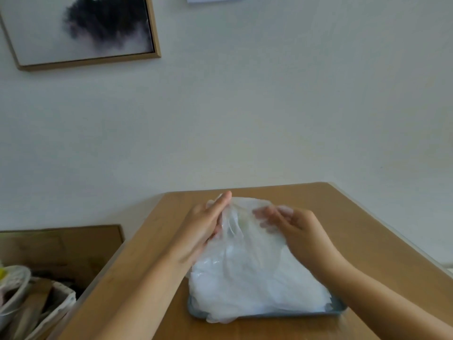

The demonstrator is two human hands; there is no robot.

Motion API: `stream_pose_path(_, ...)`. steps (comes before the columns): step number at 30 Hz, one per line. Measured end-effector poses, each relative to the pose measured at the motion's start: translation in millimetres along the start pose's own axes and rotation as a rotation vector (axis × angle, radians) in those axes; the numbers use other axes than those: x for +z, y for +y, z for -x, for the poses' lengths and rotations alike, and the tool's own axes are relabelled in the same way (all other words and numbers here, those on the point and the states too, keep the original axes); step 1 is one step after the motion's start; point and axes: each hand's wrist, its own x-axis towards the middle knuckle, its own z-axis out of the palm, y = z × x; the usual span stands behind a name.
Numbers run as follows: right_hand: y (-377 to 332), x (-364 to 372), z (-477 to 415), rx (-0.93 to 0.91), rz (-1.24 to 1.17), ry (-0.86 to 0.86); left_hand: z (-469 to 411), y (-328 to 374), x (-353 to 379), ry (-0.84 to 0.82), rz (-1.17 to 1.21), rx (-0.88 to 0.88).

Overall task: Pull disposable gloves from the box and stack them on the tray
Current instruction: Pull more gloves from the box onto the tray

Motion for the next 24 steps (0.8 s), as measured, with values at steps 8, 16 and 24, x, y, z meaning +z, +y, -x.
stream_pose_path(8, 18, -21, -29, 0.237, 0.042, -0.141, -14, -15, -23, -0.004, -0.429, -0.028)
stream_pose_path(16, 69, -41, -9, 0.405, 0.343, -0.332, -27, -62, -33, -0.006, -0.832, -0.124)
stream_pose_path(24, 83, -48, -6, 0.368, 0.412, -0.377, -10, -40, -7, 0.275, -1.234, 0.303)
